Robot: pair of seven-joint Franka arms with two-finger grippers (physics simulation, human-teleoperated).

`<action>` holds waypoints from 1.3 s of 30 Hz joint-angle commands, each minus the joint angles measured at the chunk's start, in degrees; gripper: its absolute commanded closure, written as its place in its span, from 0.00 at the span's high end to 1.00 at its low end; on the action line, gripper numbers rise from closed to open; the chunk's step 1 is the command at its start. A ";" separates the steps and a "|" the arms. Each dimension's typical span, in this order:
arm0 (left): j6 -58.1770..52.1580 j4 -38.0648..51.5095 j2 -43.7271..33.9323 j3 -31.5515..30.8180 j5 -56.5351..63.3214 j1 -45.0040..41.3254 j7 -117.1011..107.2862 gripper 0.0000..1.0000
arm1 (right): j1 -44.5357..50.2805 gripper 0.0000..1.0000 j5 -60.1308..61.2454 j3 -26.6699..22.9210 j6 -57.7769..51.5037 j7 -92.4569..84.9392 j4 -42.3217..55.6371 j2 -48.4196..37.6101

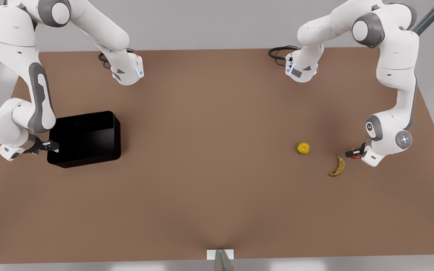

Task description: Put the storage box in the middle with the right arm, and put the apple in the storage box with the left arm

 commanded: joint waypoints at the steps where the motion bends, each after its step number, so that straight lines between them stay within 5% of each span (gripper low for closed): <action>1: 0.00 -0.09 0.00 0.01 0.04 0.00 0.00 1.00 | 0.01 1.00 0.00 -0.15 1.17 -0.04 -0.67 0.14; 13: -0.09 0.44 1.23 0.01 0.04 0.00 -0.09 1.00 | -2.89 1.00 0.00 -1.99 9.96 -4.96 -7.35 1.55; 14: -0.09 0.44 1.23 0.01 0.04 0.00 -0.09 0.96 | -3.42 1.00 0.00 -2.08 9.87 -4.97 -7.53 2.08; 16: -0.09 0.44 1.14 0.01 0.04 0.00 -0.09 0.73 | -3.60 1.00 0.00 -2.08 9.87 -4.97 -8.50 2.51; 20: -0.18 0.44 1.05 0.01 0.04 0.00 -0.09 0.71 | -4.04 1.00 -0.08 -2.35 9.87 -5.05 -8.50 4.98; 21: -0.09 0.44 1.14 0.01 0.04 0.00 -0.18 0.71 | -4.04 0.50 -0.08 -2.52 9.52 -5.05 -8.41 4.89; 22: -0.09 0.44 1.14 0.01 0.04 0.00 -0.18 0.71 | -4.04 0.21 -0.08 -2.61 8.91 -5.31 -8.32 4.27; 39: -0.18 0.79 1.14 0.01 0.04 -0.09 -0.79 0.65 | -3.33 0.21 -0.08 -2.43 3.37 -5.84 -7.79 0.85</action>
